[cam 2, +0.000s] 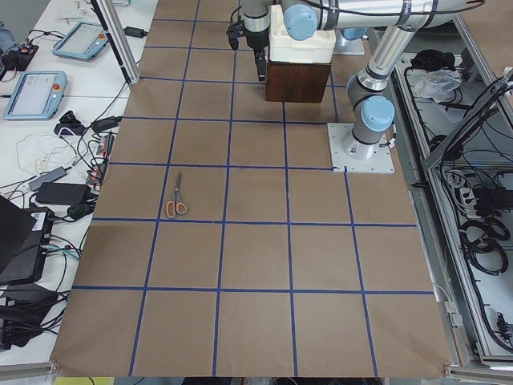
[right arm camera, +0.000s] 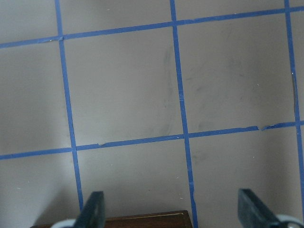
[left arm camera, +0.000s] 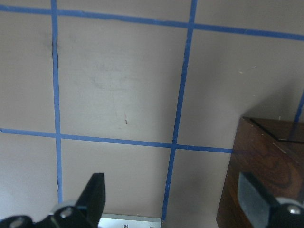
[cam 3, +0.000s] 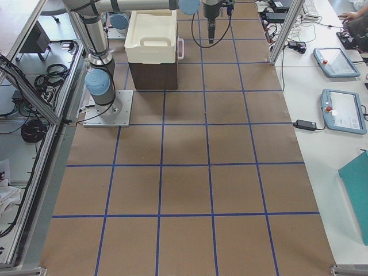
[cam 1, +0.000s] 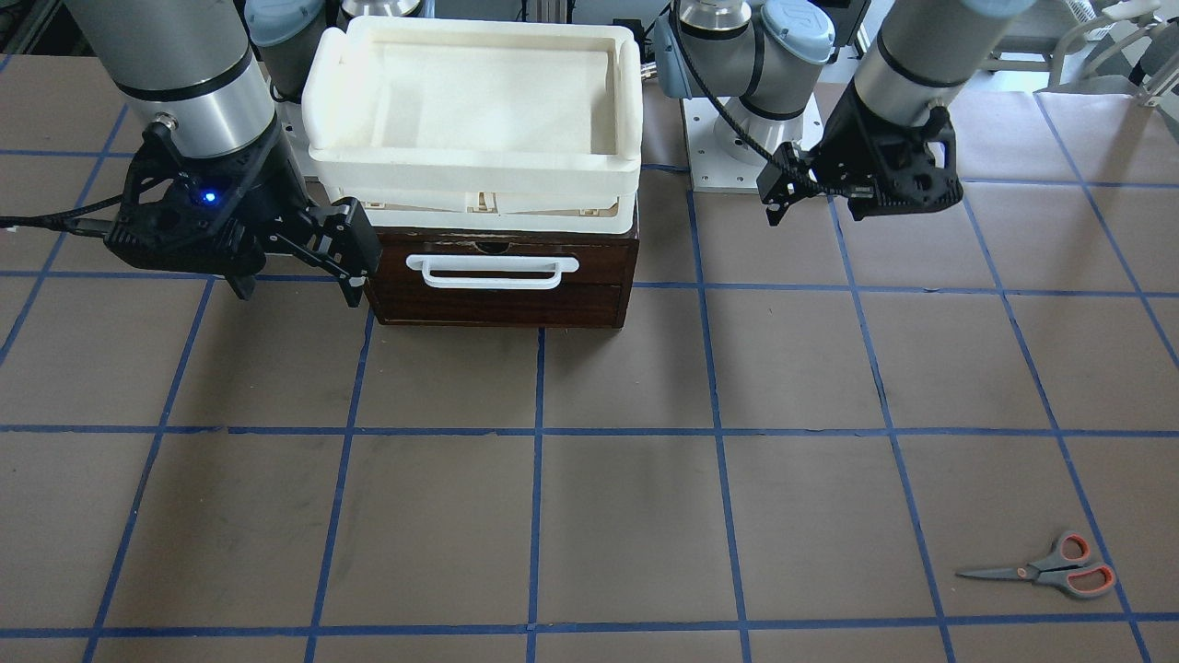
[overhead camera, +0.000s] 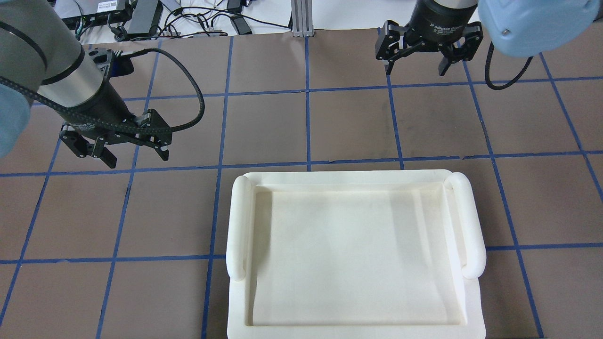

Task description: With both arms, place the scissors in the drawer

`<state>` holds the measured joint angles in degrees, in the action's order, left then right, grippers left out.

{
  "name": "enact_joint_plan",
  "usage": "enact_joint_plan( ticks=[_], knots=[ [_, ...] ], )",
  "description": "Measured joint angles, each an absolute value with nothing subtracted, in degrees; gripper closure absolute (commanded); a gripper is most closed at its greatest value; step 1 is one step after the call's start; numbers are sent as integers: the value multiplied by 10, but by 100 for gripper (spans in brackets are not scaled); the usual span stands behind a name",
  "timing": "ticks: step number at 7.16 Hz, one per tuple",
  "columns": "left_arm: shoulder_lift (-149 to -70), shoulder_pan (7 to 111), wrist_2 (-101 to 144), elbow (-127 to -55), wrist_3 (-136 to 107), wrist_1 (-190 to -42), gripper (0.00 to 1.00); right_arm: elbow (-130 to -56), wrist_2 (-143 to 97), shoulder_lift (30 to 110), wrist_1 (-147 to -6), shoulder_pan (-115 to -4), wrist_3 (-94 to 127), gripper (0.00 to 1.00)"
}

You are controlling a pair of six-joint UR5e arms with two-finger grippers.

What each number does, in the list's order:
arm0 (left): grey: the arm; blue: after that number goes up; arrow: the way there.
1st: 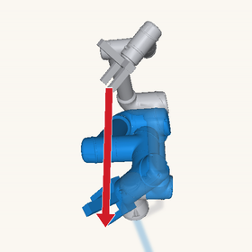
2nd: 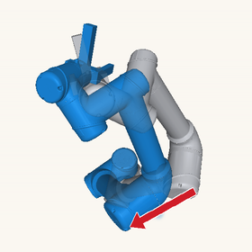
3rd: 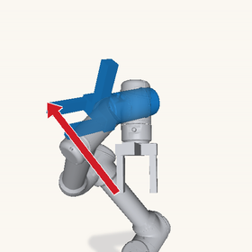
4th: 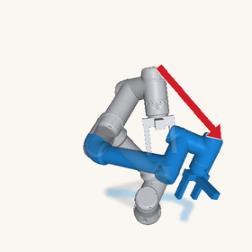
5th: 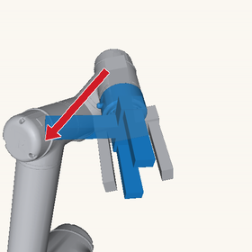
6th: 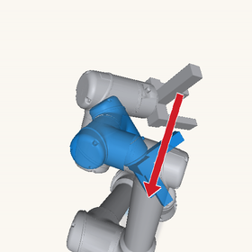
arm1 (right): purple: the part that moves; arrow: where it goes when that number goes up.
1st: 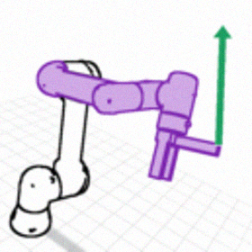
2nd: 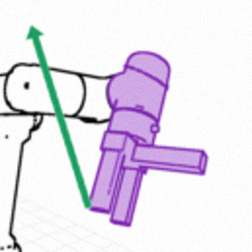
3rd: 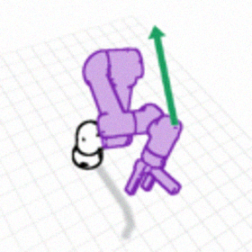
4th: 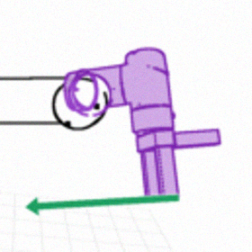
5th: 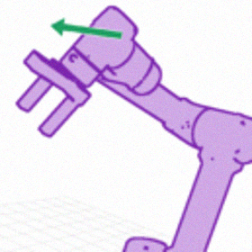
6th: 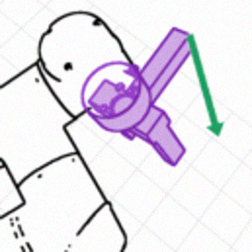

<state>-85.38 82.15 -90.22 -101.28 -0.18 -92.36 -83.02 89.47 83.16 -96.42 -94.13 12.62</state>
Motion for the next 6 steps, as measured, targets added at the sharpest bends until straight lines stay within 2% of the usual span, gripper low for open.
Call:
enact_joint_plan(
  ticks=[2,6],
  knots=[
    [-916,773,-912,-1048,48,-867,0,-831,893,827,-969,-945,341,0],
    [-1053,706,-914,-1045,219,-663,0,-834,910,769,-966,-999,712,0]
  ],
)
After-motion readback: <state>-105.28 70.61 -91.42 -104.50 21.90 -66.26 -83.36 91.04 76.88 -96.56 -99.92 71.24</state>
